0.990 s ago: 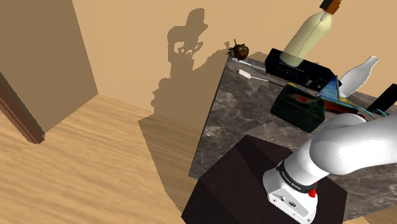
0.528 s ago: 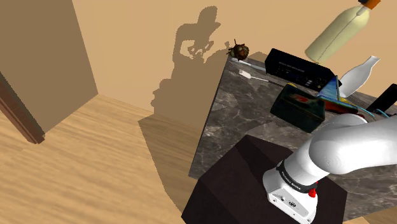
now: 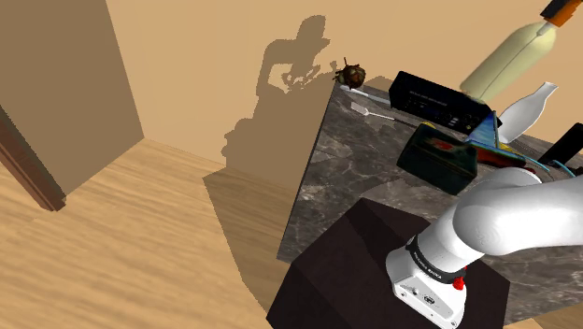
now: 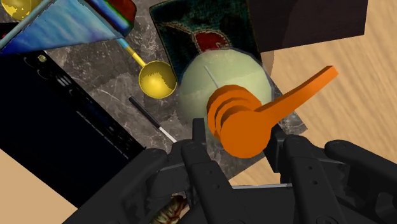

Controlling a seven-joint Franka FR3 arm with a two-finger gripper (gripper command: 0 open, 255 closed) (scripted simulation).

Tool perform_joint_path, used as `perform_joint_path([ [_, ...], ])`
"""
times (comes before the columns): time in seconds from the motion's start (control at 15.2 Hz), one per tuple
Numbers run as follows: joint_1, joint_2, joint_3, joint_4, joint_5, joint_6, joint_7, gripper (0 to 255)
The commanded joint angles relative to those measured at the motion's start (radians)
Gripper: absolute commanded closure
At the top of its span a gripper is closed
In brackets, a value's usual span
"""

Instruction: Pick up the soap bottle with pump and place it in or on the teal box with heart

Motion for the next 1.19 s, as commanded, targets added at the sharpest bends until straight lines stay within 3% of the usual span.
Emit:
perform_joint_path([
  [0.0,-0.004,-0.023,-0.001,-0.047,-0.005,0.025,0.004,255],
  [1.12,-0.041,-0.193,-0.013,-0.403,-0.043,0.213,0.039,255],
])
